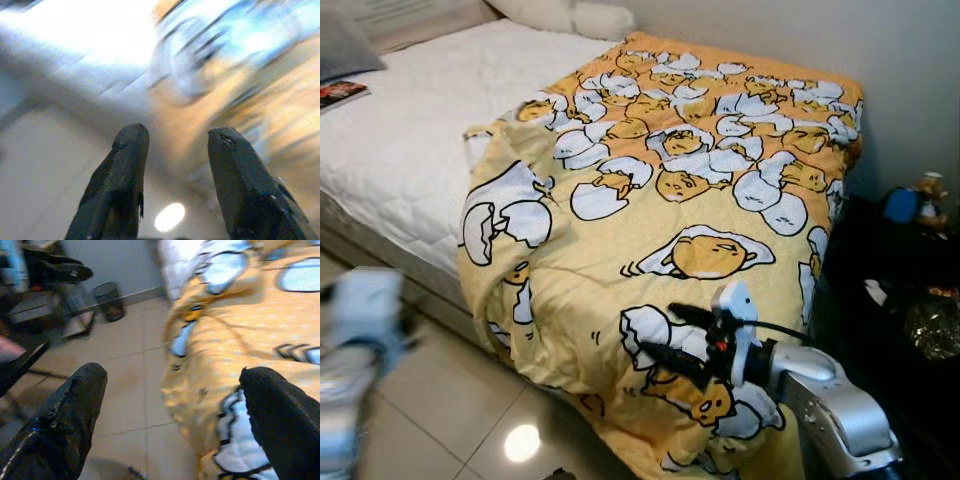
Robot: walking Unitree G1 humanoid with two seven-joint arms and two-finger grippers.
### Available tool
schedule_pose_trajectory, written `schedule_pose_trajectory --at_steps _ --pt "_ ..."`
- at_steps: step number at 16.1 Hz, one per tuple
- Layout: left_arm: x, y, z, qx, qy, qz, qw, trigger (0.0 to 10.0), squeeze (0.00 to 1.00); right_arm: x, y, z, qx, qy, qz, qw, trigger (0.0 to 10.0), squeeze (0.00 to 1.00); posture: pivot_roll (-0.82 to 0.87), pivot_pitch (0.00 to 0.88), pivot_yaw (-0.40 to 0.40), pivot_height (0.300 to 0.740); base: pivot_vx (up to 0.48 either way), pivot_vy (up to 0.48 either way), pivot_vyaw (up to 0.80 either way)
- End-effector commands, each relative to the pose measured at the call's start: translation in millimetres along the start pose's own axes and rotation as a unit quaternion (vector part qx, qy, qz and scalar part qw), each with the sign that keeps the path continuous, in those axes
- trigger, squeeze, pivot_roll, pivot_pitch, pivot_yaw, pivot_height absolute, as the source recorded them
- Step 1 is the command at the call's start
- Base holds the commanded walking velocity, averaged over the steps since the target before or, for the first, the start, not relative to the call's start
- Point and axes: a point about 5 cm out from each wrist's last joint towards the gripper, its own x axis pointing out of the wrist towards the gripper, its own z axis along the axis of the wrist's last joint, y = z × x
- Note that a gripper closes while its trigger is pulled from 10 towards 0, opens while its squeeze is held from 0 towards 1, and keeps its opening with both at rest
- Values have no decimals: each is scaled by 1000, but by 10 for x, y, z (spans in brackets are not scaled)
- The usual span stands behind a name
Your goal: Clean up the room
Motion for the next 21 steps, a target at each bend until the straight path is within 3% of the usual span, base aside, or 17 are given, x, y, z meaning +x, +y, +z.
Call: schedule_pose_trajectory --at_steps 1,3,4,5,7,11,15,21 --pt "24 -264 111 -2 -29 -59 998 10000 0 -32 -81 -76 11 15 -54 998 10000 0 -18 0 23 740 0 0 0" --pt "65 -567 143 22 -58 -83 995 10000 0 -36 -216 -148 29 4 -167 986 10000 0 -19 0 20 740 0 0 0" --pt "65 -703 162 17 -72 -94 993 10000 0 -57 -300 -175 59 -13 -230 971 10000 0 -21 0 19 740 0 0 0" --pt "73 -769 156 17 -70 -94 993 10000 0 -92 -340 -174 79 -34 -266 960 10000 0 -23 0 19 740 0 0 0" --pt "85 -821 149 11 -63 -88 994 10000 0 -131 -354 -202 81 -30 -300 950 10000 0 -24 0 19 740 0 339 0" --pt "81 -819 139 13 -61 -74 995 10000 0 -153 -348 -221 91 -41 -335 937 10000 0 -12 0 11 740 0 356 0" --pt "99 -780 112 33 -53 -75 995 10000 0 -122 -304 -192 87 -44 -332 938 10000 0 -19 0 30 740 0 368 0" --pt "155 -729 179 39 -56 -72 995 10000 0 -95 -270 -138 87 -52 -322 941 10000 0 -35 0 53 740 0 417 -800"
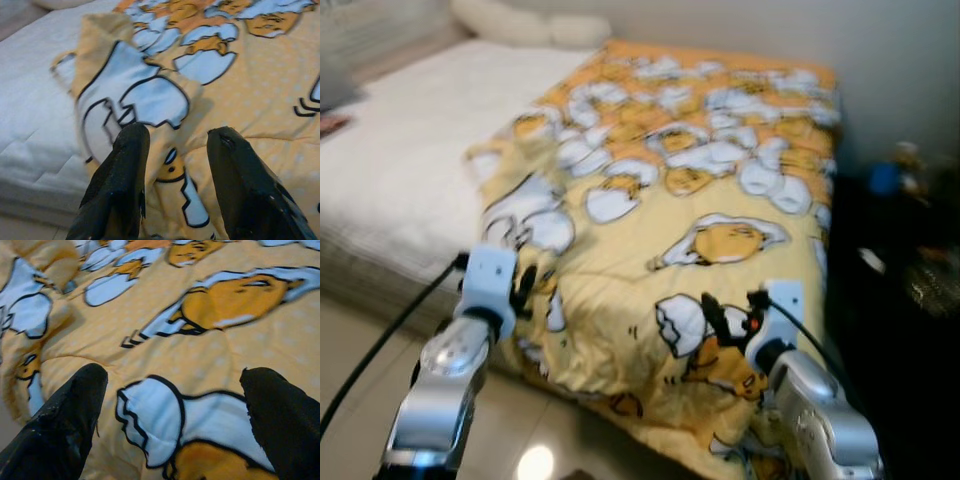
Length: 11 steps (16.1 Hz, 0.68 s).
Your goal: Clean up the room
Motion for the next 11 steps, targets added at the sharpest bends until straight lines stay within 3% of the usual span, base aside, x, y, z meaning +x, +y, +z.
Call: schedule_pose_trajectory --at_steps 1,11 --pt "8 38 14 6 2 3 1000 10000 0 14 49 48 -2 -7 7 1000 10000 0 -24 0 49 740 0 424 -800" --pt "-30 93 -30 -8 7 15 1000 10000 0 74 78 137 -10 -11 8 1000 10000 0 -28 0 32 740 0 421 -800"
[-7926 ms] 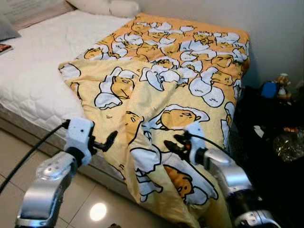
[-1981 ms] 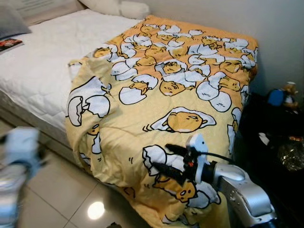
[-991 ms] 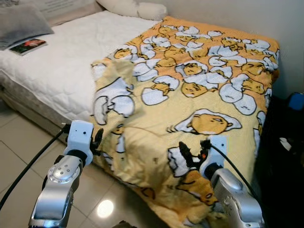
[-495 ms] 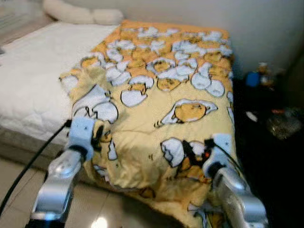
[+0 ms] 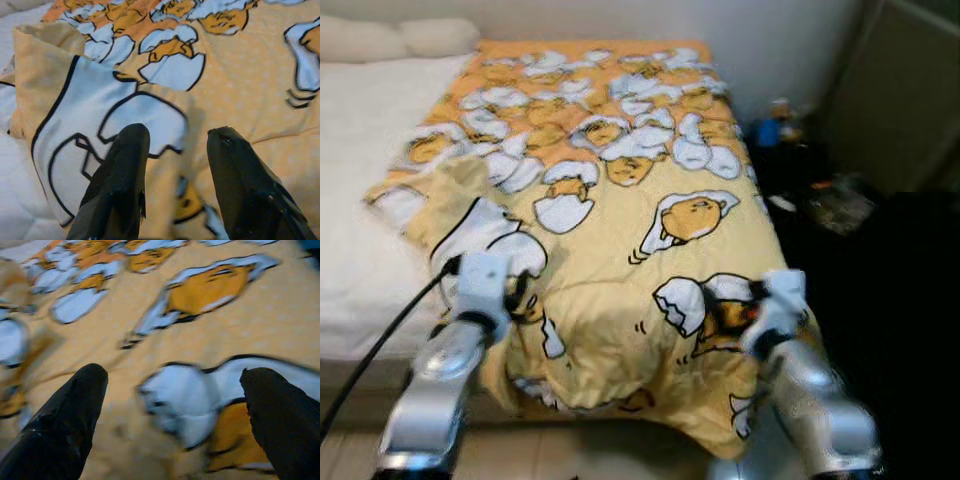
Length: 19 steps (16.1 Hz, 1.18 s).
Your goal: Clean up the room
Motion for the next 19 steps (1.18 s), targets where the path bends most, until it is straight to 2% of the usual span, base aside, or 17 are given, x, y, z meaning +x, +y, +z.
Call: schedule_pose_trajectory --at_steps 1,5,9,11,15,19 --pt "9 -41 22 1 -6 -7 1000 10000 0 -15 -62 38 -11 -1 -11 1000 10000 0 -28 0 32 740 0 424 -800" --pt "41 -105 44 3 -10 -16 1000 10000 0 -22 -113 53 -9 -6 -19 1000 10000 0 -20 0 29 740 0 420 -666" --pt "35 -131 -9 -7 -5 -23 1000 10000 0 -11 -125 86 -33 -8 -17 999 10000 0 -40 0 28 740 0 0 0" --pt "51 -224 13 -7 -8 -25 1000 10000 0 -37 -194 83 -33 -8 -20 999 10000 0 -22 0 8 740 0 0 0" --pt "98 -282 46 -10 -14 -26 1000 10000 0 -12 -204 95 -38 -10 -19 999 10000 0 -15 0 -7 740 0 0 0" --pt "76 -189 45 -17 -15 -1 1000 10000 0 4 -132 78 -56 -10 9 998 10000 0 3 0 -13 740 0 170 0"
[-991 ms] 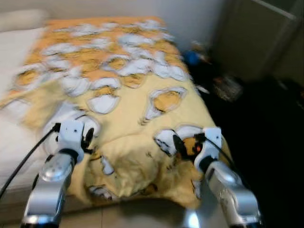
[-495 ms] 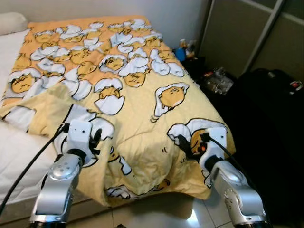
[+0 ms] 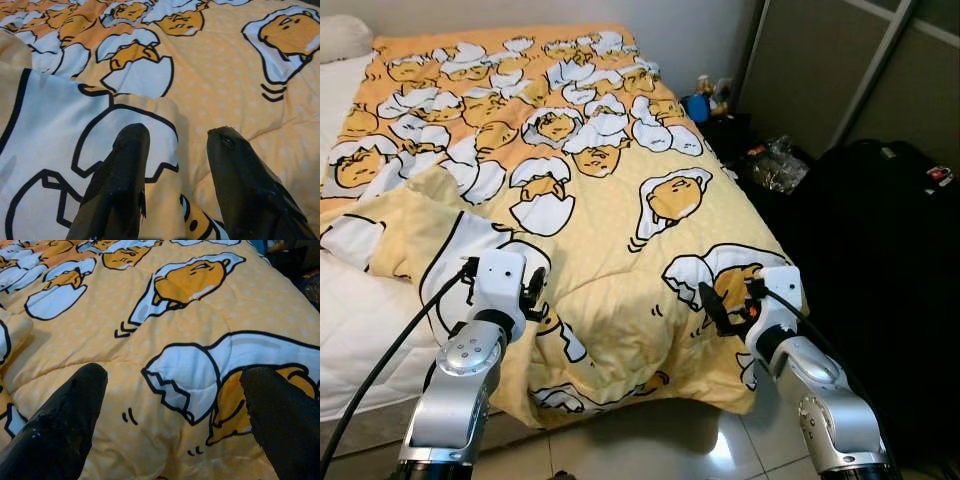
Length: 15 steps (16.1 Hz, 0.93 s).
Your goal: Clean up the room
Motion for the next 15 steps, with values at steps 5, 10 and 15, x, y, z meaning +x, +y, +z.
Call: schedule_pose_trajectory --at_steps 5,10,15 --pt "-42 164 80 10 -14 11 1000 10000 0 54 78 9 9 -8 14 1000 10000 0 4 0 13 740 0 420 0" --pt "-41 147 68 18 -9 -3 1000 10000 0 89 107 43 6 -19 12 1000 10000 0 -22 0 39 740 0 403 0" --pt "-20 93 64 21 -7 -15 1000 10000 0 115 117 69 1 -21 16 1000 10000 0 -17 0 31 740 0 401 0"
